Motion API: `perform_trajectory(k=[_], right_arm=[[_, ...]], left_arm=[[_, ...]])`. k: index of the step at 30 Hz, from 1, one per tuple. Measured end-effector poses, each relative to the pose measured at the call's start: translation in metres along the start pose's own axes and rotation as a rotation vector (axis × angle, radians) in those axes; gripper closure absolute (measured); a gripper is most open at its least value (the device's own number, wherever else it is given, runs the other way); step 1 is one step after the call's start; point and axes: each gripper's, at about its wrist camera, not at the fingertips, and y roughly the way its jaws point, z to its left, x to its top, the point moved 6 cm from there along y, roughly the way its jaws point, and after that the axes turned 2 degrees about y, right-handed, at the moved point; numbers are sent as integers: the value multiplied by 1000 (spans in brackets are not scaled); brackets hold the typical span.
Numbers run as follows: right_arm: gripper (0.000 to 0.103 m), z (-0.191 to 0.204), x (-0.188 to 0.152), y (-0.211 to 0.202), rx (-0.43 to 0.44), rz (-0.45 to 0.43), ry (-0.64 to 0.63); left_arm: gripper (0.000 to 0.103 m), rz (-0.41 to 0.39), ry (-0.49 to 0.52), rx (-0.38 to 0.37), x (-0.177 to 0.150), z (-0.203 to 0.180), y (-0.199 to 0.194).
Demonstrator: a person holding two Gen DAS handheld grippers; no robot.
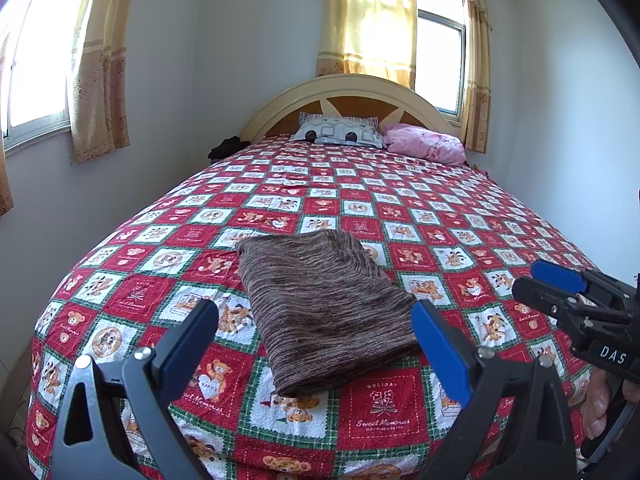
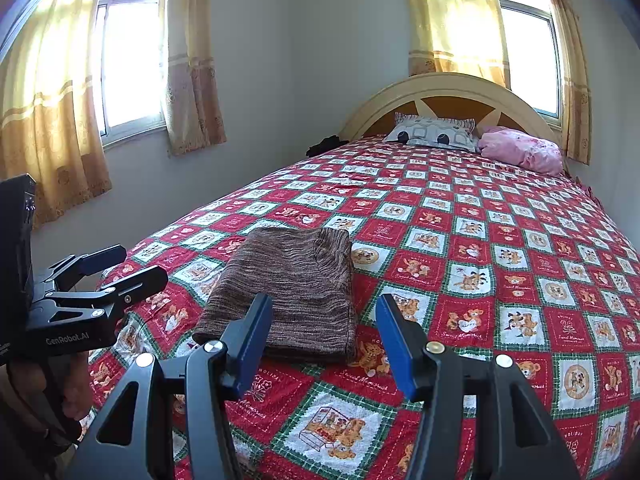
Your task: Fold small clothes
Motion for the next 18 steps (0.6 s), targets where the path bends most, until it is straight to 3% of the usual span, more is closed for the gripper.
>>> perform_trajectory(k=[18], right_arm=[[48,-2,7,-9,-11,-52,16]], left_arm=[[0,-26,21,13,6,2,-8]])
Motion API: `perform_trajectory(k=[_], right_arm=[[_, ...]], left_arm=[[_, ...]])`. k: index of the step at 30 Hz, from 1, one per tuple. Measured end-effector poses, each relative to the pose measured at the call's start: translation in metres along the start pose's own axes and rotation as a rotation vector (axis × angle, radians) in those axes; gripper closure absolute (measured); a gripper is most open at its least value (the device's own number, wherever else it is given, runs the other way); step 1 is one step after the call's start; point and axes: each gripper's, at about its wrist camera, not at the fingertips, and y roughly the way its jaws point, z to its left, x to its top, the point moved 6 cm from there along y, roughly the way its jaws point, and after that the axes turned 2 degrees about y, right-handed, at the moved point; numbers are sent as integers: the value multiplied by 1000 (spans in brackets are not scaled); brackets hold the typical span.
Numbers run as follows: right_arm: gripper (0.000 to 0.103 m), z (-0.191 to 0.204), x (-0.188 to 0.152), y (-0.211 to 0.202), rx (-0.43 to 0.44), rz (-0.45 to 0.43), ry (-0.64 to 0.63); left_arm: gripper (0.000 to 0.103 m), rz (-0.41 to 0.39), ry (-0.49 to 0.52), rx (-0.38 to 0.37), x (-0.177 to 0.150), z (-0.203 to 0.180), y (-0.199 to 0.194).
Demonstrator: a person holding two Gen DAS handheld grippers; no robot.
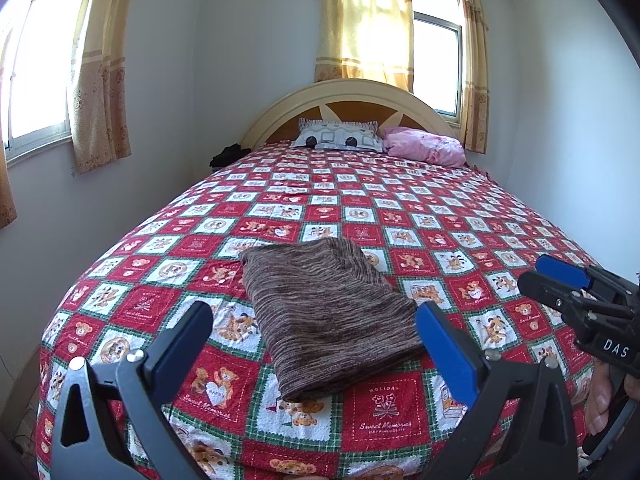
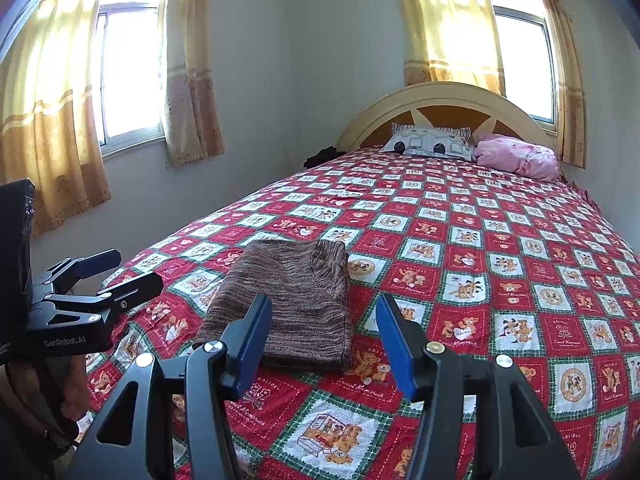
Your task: Fold small clothes
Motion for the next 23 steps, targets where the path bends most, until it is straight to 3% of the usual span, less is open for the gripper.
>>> perform_trajectory(k=[11,23], right_arm=[[48,3,4,-6,-2,-35,-11],[48,5,-2,-5,3,-23,-11]], left_arm=[[0,-35,-33,-1,12,8,-10],[0,-57,-51,50,10,21,-8]])
